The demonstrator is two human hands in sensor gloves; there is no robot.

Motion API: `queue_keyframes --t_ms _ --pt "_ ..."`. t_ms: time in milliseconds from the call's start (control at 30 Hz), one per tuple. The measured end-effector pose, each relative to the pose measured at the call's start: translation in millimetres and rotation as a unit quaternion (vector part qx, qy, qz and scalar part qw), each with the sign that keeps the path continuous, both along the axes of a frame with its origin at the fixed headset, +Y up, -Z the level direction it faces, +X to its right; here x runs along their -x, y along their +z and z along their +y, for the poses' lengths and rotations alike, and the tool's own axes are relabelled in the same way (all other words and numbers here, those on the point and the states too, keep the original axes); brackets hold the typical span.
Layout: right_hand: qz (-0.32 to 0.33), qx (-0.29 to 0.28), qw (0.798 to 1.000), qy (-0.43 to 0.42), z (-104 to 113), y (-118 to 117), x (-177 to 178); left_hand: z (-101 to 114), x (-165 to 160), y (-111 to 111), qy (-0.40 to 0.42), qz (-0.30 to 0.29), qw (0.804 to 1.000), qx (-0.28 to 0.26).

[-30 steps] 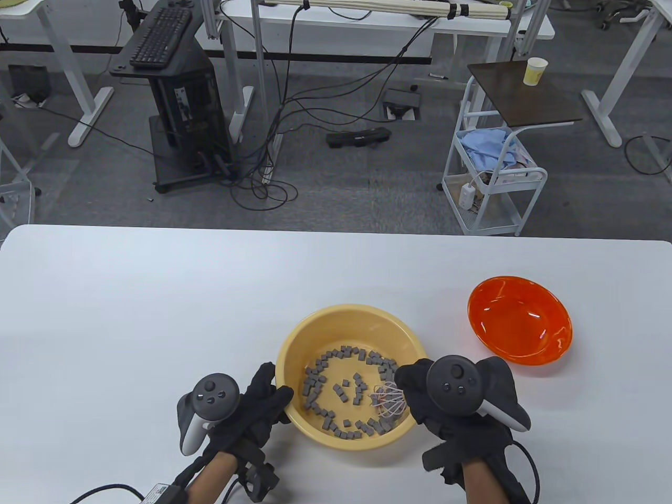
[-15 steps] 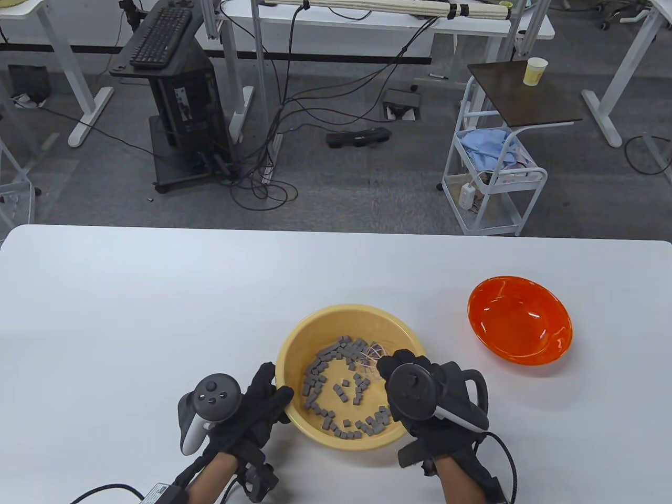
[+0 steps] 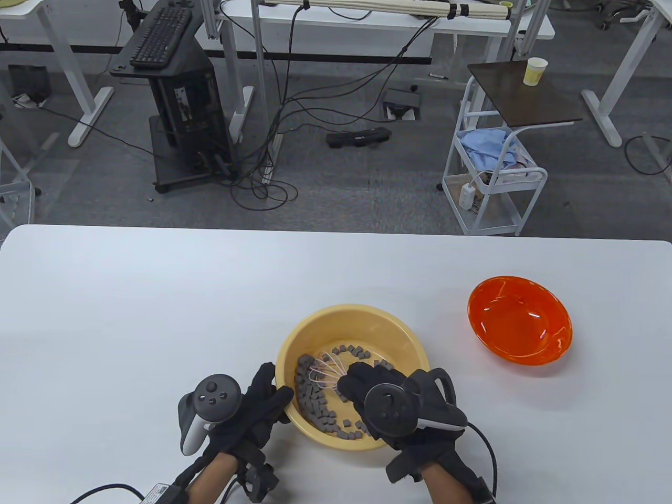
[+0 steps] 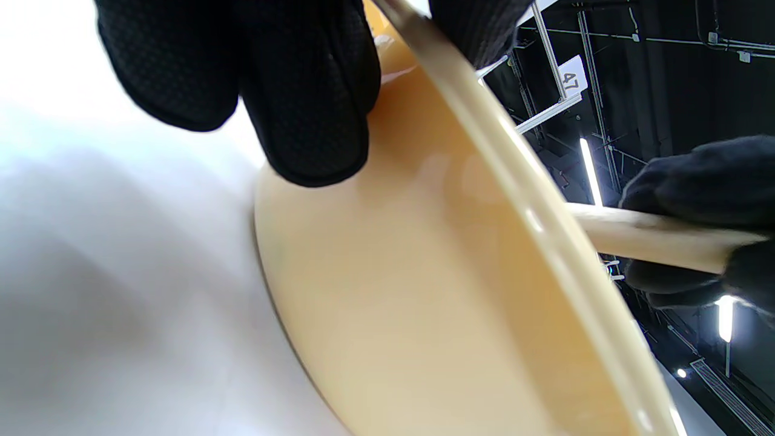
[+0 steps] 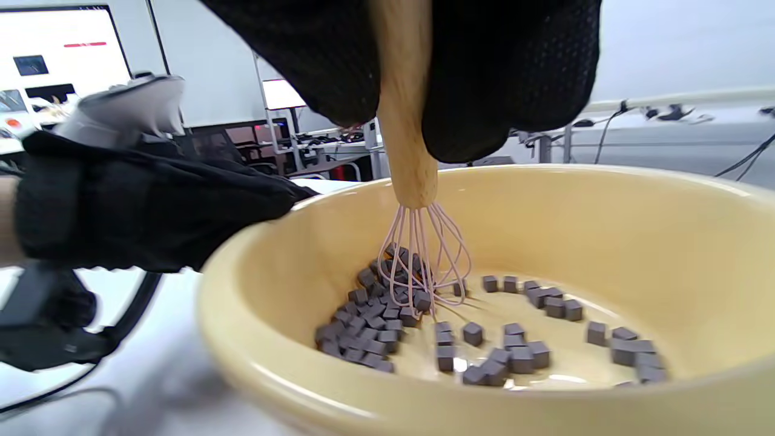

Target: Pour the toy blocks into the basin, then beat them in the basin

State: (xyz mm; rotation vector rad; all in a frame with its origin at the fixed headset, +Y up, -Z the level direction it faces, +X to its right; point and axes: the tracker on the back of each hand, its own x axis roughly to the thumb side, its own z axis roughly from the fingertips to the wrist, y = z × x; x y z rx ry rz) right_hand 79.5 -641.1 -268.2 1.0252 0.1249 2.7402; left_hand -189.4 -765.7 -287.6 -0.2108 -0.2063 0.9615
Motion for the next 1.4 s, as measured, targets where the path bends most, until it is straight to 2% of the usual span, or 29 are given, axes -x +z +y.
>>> queue_keyframes --t_ms 167,367,700,933,1067,1400 --pt "0.011 0.053 0.998 -0.041 11.8 1.5 -10.1 0.0 0.0 0.1 0.0 0.0 1.0 0.0" --pt "-0.011 0.07 0.996 -0.056 27.4 4.1 -29.5 0.1 0.1 0.2 0.0 0.0 1.0 0.0" --pt "-0.141 0.012 0.99 -0.008 39.9 3.0 -63.6 0.2 0.2 0.1 0.0 0.0 1.0 0.0" --pt "-0.187 -0.034 0.981 0.037 29.1 -1.9 -54.4 0.9 0.4 0.5 -0.001 0.0 1.0 0.0" --pt "-0.187 -0.061 0.98 0.036 19.6 -5.9 -48.1 1.4 0.5 0.0 -0.005 -0.004 1.0 0.002" --pt "-0.117 0.015 0.993 -0.017 -5.2 -14.9 -29.1 3.8 0.9 -1.9 -0.018 -0.015 1.0 0.008"
